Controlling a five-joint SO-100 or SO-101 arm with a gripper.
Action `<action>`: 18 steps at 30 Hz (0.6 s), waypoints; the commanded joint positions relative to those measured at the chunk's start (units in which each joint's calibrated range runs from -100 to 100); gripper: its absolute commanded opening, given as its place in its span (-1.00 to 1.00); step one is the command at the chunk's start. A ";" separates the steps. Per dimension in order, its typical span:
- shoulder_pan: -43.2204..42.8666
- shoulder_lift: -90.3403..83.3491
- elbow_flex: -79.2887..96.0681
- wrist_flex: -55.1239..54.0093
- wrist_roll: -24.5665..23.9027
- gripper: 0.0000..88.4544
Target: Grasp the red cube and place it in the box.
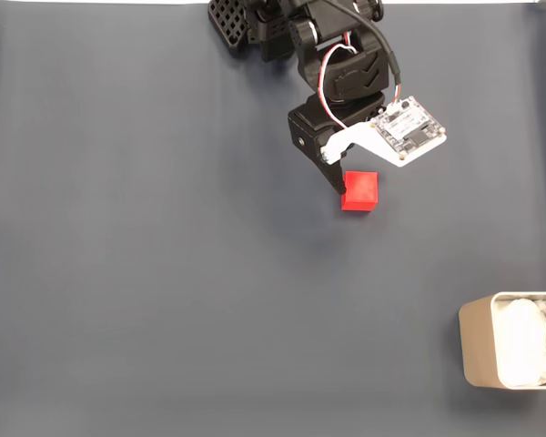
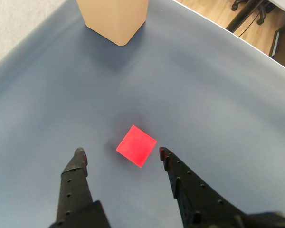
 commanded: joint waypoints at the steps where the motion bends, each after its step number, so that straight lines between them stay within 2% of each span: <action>1: -0.06 0.65 -0.32 -1.30 -0.59 -0.19; 18: -0.34 3.16 1.78 -3.60 -0.93 -0.19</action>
